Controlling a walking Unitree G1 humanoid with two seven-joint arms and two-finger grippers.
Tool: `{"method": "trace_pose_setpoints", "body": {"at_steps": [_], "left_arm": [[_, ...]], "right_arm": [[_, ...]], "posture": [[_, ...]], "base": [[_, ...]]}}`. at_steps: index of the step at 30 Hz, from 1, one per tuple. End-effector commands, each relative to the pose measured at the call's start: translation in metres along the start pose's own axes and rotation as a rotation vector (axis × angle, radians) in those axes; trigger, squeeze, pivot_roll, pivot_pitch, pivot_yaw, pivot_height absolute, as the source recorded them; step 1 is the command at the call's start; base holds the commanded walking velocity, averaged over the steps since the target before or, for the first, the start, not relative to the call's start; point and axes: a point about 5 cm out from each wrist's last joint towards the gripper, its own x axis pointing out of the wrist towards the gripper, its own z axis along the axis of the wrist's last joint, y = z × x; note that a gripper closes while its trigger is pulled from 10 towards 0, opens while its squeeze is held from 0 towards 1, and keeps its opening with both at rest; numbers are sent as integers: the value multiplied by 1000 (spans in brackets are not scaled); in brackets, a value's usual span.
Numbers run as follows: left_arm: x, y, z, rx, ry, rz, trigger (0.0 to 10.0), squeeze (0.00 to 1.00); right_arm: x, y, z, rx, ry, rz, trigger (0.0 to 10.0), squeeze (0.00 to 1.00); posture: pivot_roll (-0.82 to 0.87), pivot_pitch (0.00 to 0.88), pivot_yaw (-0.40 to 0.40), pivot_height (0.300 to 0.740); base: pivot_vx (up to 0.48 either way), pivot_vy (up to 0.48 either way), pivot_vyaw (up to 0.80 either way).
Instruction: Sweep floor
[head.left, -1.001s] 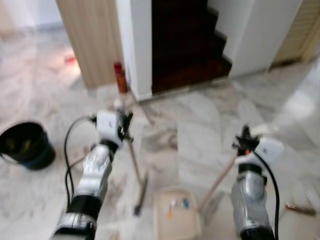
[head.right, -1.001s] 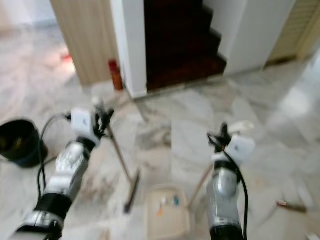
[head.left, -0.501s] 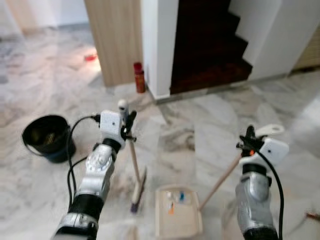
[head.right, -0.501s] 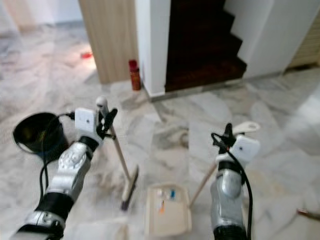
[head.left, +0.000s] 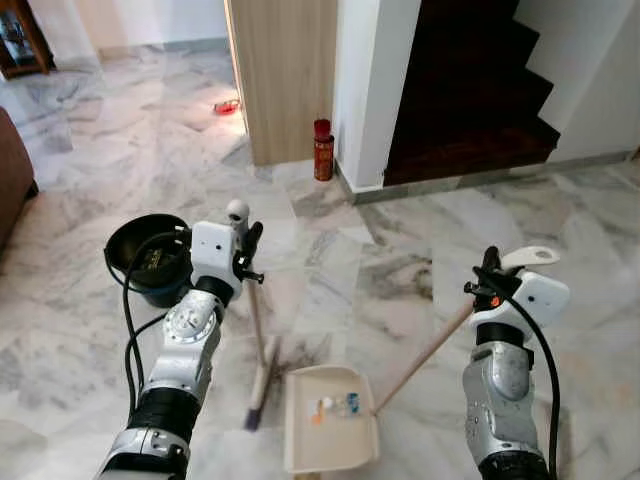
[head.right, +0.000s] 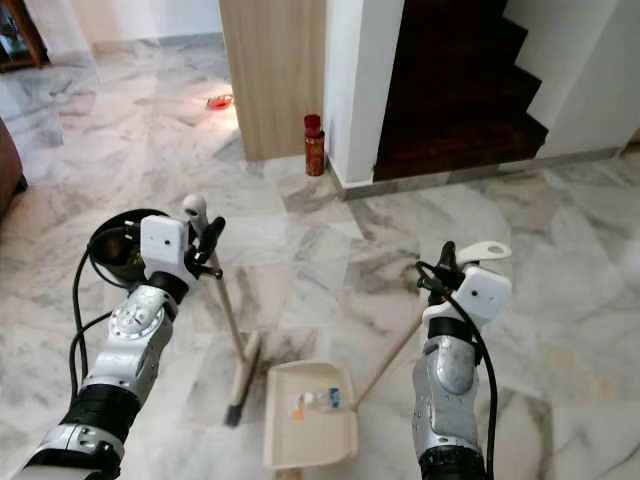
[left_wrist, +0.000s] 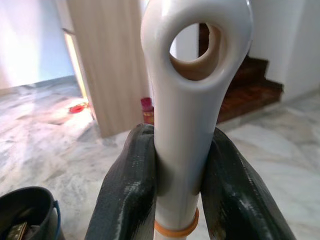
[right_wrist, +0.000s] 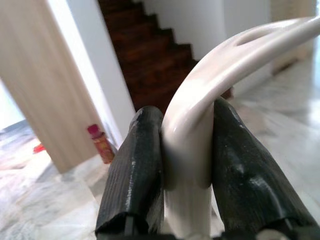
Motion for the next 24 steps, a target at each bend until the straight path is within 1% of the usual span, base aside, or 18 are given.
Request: {"method": "trace_pose_setpoints", "body": {"at_steps": [1,24], "left_arm": [[6,-6,12,-7,-59,-18,10000,0],[6,-5,13,-6,-58,-18,10000,0]], "right_arm": [[5,-3,11,10,-52,-11,10000,0],[5,0,11,17,-47,2,10000,0]], "posture": [[92,20,-4,740],[95,21,-3,740]], "base": [[0,270,0],[0,267,0]]}}
